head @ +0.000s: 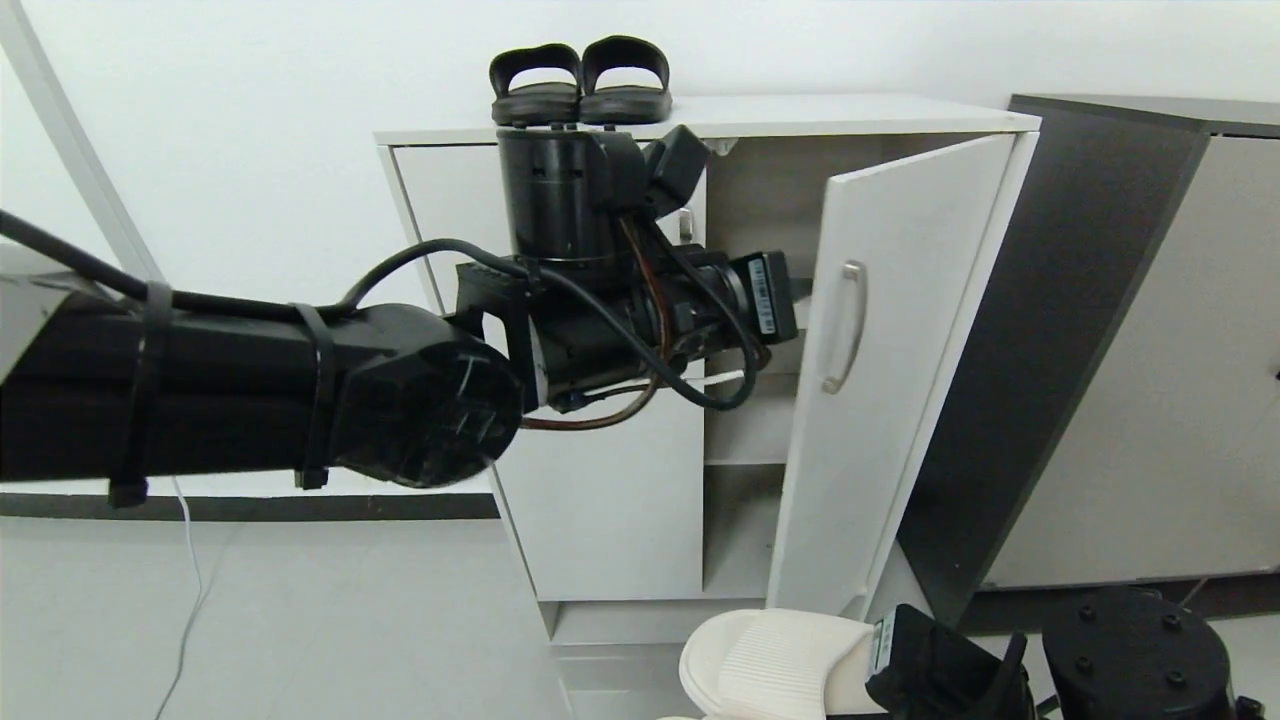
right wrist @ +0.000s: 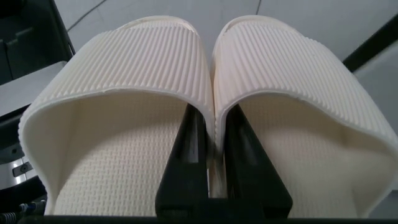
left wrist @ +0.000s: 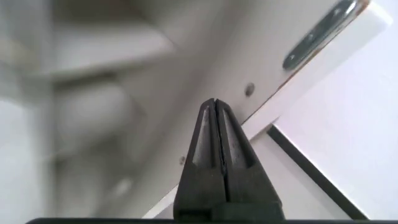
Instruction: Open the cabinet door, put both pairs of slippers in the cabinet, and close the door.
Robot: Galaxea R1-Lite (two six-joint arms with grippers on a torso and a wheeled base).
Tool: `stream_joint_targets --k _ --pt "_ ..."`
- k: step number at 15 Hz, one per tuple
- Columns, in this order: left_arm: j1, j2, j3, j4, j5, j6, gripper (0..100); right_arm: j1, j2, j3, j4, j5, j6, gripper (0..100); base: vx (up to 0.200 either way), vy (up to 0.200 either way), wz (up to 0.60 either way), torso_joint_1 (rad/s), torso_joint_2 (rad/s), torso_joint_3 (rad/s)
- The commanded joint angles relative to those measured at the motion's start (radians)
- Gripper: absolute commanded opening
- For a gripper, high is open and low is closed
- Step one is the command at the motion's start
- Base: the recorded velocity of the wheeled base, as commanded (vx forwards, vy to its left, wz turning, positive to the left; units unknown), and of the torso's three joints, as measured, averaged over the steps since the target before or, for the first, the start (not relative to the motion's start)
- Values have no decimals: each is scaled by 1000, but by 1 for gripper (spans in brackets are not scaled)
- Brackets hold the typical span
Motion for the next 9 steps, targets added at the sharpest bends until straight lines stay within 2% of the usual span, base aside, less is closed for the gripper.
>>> stream_joint_targets --k 1,4,8,9 --pt "-76 -11 31 -49 1 9 0 3 0 3 0 1 0 0 0 0 0 0 0 0" --pt "-81 -9 34 -60 4 9 0 3 -2 3 -2 -1 0 0 0 0 0 0 0 0" --pt "32 -78 72 -50 40 10 0 -20 18 -29 -5 -24 9 0 0 0 0 0 0 0" --pt "71 -157 123 -50 63 15 0 -35 38 -58 -5 -99 12 0 0 0 0 0 0 0"
